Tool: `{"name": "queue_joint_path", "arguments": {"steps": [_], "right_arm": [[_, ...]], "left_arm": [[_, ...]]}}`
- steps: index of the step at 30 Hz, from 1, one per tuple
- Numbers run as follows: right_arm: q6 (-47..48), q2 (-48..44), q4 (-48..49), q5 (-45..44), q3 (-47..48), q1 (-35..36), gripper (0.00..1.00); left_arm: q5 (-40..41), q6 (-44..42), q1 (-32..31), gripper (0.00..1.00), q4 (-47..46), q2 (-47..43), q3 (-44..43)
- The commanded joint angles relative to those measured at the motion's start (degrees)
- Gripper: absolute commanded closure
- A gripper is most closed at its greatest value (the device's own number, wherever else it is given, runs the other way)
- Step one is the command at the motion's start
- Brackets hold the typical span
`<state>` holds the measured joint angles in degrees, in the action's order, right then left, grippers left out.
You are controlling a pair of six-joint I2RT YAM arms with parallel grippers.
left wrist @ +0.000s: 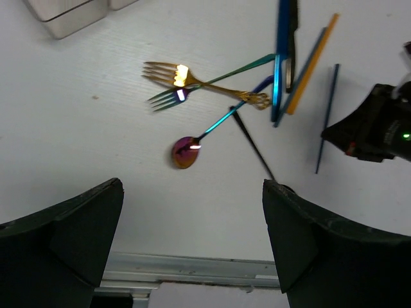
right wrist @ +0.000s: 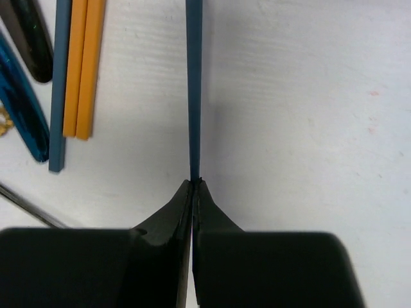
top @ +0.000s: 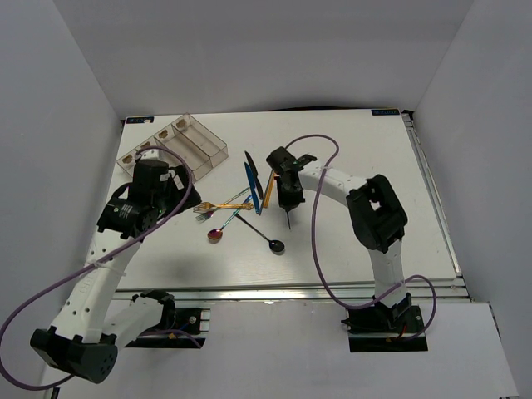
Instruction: Sort the eating utensils into containers
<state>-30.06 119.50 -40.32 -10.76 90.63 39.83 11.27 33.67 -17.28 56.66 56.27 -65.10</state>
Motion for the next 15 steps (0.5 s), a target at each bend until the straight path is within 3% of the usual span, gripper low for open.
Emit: {"name": "queue_joint_path", "arguments": {"steps": [1,8,11,15], "right_arm": [[3.43,-5.94,0.67,0.3,-1.59,-0.46,1.0],[4.22,-11.73,3.22,4.34,-6.33,-0.55,1.0],[5.62,-17.08,6.11,12.14,-8.18,-0.02,1.0],[5.46,-23.95,12.35,28.9,-11.08,0.24,1.0]], "left_arm": [[-8.09,1.92,-0.21,0.02,-9.7,-1.78,2.25],[-19.17,8.33,-0.21,0.02,-24.21,-0.2,7.26],[-24.17,11.85,-0.21,0.02,-32.73,0.5,9.72],[-31.12,18.86,-0.21,0.02,-48.62,3.31,14.73]]}}
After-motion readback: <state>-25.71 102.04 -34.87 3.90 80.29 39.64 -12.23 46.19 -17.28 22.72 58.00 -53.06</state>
